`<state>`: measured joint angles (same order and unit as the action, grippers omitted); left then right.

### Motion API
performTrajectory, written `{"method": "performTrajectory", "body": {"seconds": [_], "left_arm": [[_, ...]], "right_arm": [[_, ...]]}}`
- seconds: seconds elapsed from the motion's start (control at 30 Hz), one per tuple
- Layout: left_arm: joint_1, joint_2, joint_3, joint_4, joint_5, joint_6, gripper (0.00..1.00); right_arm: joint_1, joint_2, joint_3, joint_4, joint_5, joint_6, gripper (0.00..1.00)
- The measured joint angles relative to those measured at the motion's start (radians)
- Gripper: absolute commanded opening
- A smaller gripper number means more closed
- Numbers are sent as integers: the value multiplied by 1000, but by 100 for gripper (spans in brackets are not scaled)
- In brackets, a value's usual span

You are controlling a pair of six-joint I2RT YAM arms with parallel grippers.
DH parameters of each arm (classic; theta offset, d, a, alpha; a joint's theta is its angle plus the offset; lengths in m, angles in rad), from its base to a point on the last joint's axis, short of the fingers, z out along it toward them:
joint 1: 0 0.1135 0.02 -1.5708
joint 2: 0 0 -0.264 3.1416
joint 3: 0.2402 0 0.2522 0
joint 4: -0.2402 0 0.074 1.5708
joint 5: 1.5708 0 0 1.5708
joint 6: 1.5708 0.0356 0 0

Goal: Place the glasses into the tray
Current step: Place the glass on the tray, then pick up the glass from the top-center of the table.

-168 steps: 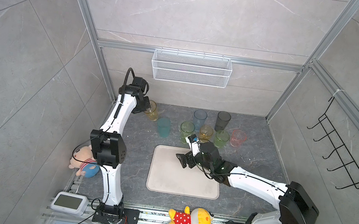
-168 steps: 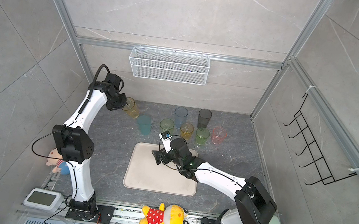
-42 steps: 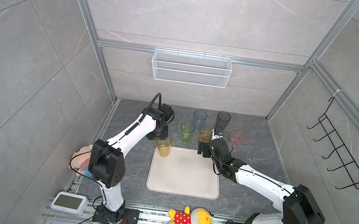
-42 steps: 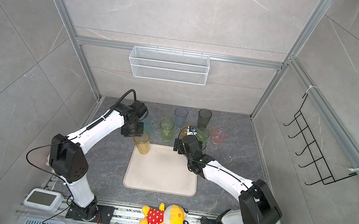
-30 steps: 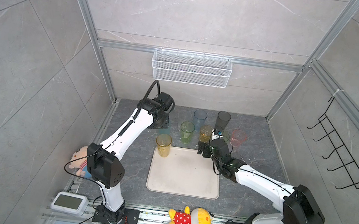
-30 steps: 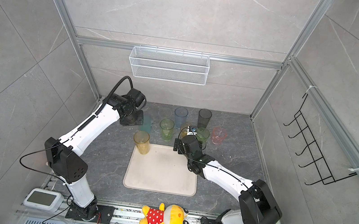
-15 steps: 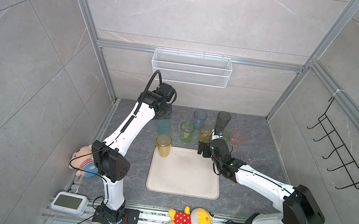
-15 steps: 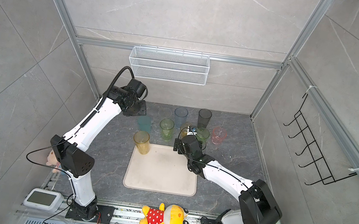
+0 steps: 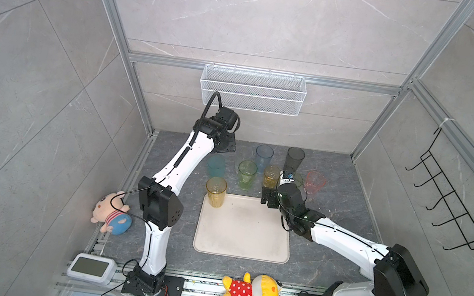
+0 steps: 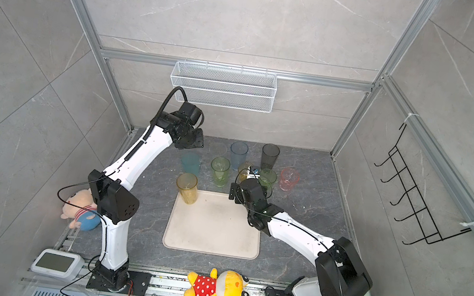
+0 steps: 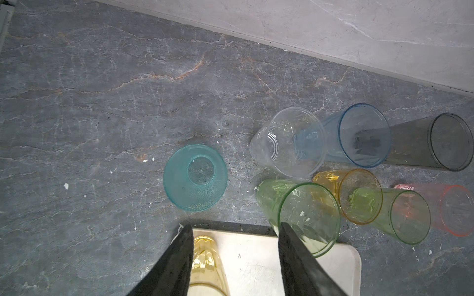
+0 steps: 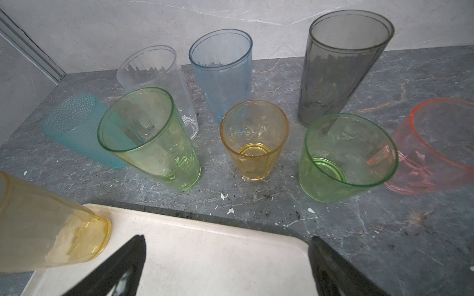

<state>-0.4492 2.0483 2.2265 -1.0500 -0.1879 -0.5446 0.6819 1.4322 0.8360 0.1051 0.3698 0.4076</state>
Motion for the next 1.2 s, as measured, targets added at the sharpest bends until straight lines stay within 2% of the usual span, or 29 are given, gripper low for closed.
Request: {"method": "performTrajectory", "body": {"seconds": [0.47, 1.2], "left_arm": [[0, 211, 185, 58, 51, -71, 54], [-8, 341, 217, 104, 86, -128, 50]], "right_arm": [[0, 0, 0, -1, 0, 0, 100], [-2, 0, 15, -32, 0, 0, 99]]}}
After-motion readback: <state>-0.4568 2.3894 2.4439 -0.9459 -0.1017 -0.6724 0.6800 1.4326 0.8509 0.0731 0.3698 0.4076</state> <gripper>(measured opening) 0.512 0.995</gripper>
